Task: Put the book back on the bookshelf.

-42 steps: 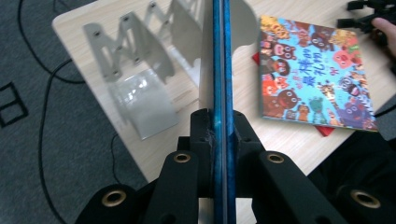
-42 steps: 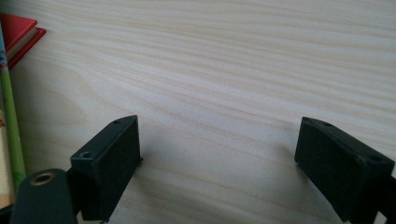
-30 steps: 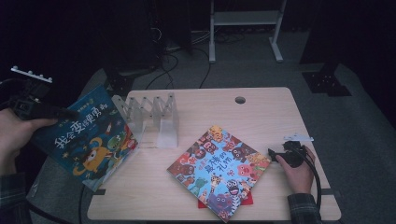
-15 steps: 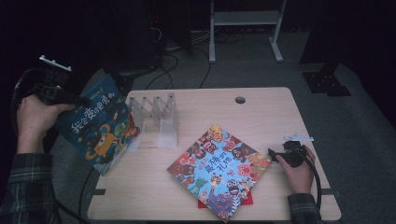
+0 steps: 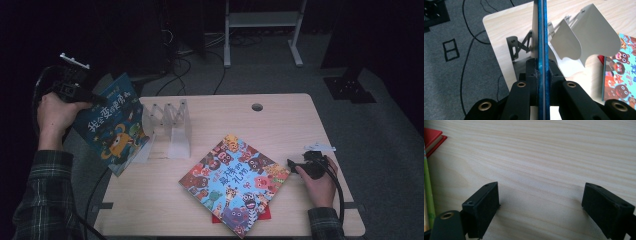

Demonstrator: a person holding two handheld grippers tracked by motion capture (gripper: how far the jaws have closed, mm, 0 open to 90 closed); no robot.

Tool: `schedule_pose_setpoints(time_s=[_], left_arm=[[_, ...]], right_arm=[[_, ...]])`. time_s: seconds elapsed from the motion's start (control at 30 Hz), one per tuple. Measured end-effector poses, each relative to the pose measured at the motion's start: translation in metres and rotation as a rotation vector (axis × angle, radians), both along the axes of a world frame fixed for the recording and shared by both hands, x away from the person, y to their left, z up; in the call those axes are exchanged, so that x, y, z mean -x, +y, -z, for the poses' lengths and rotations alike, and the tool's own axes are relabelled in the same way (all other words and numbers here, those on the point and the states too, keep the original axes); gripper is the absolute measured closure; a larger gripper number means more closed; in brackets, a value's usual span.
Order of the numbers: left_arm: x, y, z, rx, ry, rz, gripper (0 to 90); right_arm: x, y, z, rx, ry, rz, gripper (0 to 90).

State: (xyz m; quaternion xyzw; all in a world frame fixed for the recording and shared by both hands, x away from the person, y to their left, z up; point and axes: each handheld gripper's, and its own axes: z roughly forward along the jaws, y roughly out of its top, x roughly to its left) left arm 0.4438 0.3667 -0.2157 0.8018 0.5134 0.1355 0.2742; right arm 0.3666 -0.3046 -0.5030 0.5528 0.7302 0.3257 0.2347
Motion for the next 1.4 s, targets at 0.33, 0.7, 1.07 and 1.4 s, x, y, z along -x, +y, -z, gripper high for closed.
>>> schedule_pose_setpoints(time_s=[0.33,0.7,1.07,1.4], left_arm=[[0.000,0.005,0.001,0.005,-0.017,-0.003,78.6],[0.009,0.011,-0.015,0.002,-0.047,-0.013,77.5],[0.028,0.003,-0.038,-0.027,-0.078,0.028,89.8],[0.041,-0.029,-0.015,-0.039,-0.077,0.119,87.6]], right_arm=[[0.000,0.000,0.000,0.001,-0.001,0.000,13.3],[0.000,0.000,0.000,0.002,-0.001,0.001,13.3],[0.000,0.000,0.000,0.001,-0.001,0.001,13.3],[0.000,-0.001,0.000,0.000,-0.002,-0.003,13.6]])
